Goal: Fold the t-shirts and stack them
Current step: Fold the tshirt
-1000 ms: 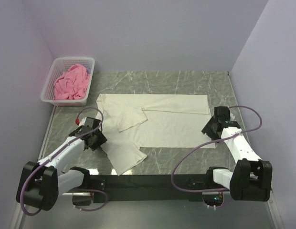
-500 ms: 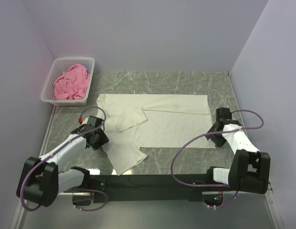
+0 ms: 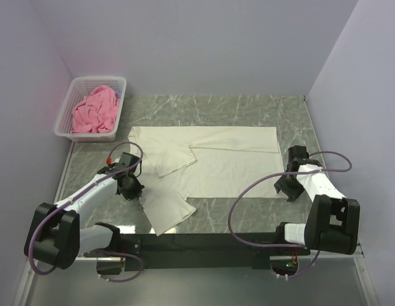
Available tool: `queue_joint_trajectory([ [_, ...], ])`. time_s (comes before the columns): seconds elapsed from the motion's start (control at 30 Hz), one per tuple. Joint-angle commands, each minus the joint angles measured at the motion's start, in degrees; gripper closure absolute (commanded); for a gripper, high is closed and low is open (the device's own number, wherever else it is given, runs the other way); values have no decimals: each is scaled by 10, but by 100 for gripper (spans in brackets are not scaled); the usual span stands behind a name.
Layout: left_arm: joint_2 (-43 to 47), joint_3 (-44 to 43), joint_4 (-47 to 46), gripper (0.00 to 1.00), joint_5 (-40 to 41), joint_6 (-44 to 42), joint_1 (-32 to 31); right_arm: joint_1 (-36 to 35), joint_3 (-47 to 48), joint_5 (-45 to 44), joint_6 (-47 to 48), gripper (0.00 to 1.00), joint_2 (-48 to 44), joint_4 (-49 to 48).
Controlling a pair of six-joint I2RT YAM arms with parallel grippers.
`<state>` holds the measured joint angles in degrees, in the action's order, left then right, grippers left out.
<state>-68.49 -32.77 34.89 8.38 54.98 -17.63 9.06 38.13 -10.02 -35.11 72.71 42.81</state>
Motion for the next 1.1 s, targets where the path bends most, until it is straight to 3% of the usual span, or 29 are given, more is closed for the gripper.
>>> queue_joint_trajectory([
  [0.0,5,-22,48,99,-1,7,-3,4,0,-14,-15,44,6,14],
  [0.57,8,-33,68,99,1,7,-3,22,-25,-18,-39,53,41,-50],
  [0.7,9,-35,74,99,10,8,-3,33,-26,-14,-38,61,43,-55],
  [0.8,9,-40,79,99,11,10,-3,36,-27,-18,-37,81,34,-49],
  [0.93,20,-41,84,99,8,11,-2,37,-20,-24,-34,100,20,-36],
  [1.07,27,-52,103,99,8,10,-2,37,-7,-32,-26,100,1,-15],
])
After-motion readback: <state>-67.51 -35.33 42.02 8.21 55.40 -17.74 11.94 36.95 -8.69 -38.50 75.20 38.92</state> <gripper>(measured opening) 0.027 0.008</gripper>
